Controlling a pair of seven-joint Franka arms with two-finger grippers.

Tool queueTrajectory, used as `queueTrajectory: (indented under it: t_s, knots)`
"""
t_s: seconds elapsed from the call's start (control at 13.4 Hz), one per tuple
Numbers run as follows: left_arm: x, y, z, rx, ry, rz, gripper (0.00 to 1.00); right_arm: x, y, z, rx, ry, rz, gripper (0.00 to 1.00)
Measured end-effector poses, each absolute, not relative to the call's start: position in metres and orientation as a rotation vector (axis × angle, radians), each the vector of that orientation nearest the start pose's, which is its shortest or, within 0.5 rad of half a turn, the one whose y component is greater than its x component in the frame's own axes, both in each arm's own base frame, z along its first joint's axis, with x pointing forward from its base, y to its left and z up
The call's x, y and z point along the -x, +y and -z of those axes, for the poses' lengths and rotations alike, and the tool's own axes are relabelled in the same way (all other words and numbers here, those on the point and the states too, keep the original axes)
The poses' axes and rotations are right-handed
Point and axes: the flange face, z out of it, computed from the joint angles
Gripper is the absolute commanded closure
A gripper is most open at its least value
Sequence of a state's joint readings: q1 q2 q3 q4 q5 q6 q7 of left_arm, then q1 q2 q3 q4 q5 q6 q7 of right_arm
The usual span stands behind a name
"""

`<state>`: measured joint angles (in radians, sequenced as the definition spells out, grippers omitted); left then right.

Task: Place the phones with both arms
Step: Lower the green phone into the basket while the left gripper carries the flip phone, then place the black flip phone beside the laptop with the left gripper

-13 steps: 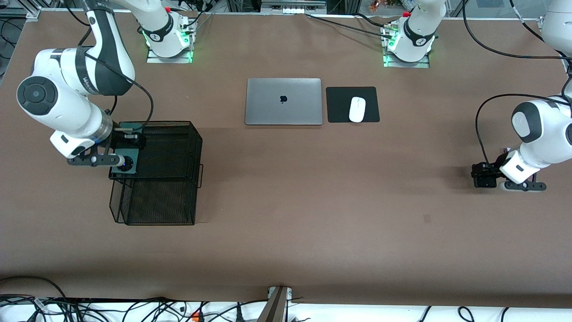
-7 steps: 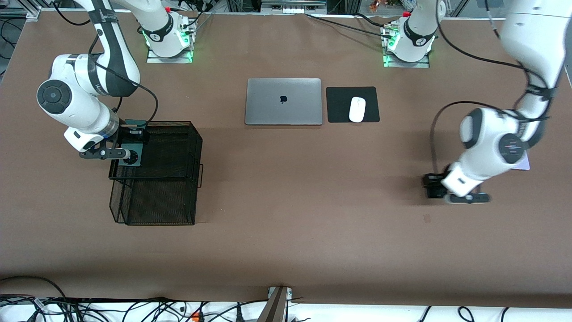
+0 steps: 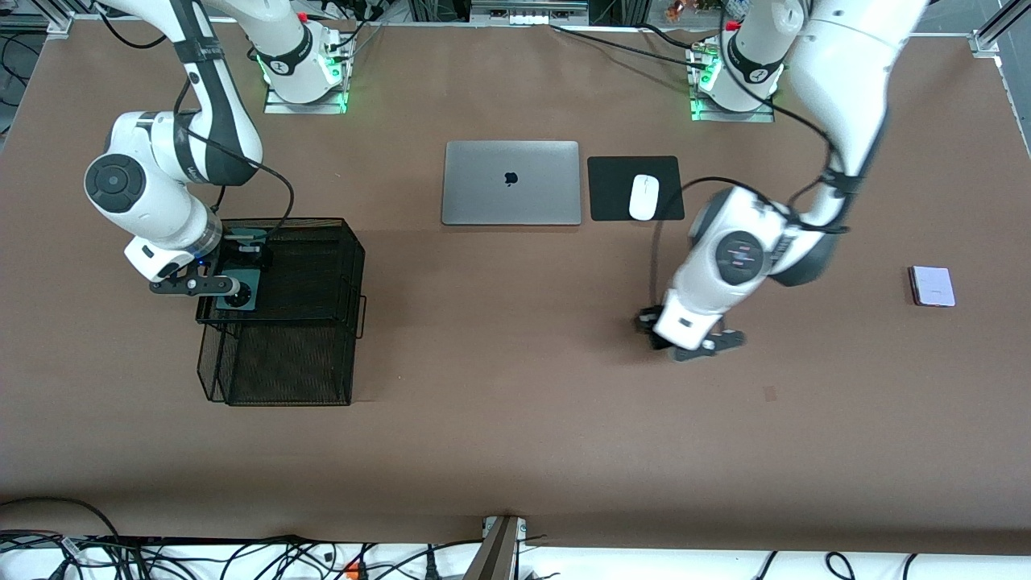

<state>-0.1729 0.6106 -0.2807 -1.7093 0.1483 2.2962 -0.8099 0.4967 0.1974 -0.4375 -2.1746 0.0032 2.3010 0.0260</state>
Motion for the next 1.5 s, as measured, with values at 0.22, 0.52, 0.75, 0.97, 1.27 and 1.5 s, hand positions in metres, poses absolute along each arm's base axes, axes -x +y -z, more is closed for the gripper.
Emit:
queueTrajectory:
  t_s: [0.22,0.52,0.75,0.97,1.27,1.5]
  knots:
    - [-0.599,-0.371,-0.237,3.178,-0.477,-0.022,1.00,-0.549,0.035,-0.304,3.200,-0.022,-0.079,0.67]
    - [-0.570,-0.467,-0.217,3.204,-0.282,0.043,1.00,-0.551,0.035,-0.301,3.203,-0.020,-0.069,0.19]
    - [-0.537,-0.529,-0.202,3.175,-0.122,0.141,1.00,-0.555,0.035,-0.305,3.201,-0.014,-0.029,0.01]
    - [-0.521,-0.561,-0.180,3.161,-0.052,0.186,1.00,-0.565,0.037,-0.318,3.198,-0.015,0.024,0.00]
    - [-0.523,-0.566,-0.167,3.152,-0.043,0.207,0.00,-0.579,0.041,-0.338,3.194,-0.025,0.097,0.00]
    - [-0.534,-0.564,-0.179,3.158,-0.058,0.245,0.00,-0.587,0.052,-0.354,3.190,-0.050,0.115,0.01]
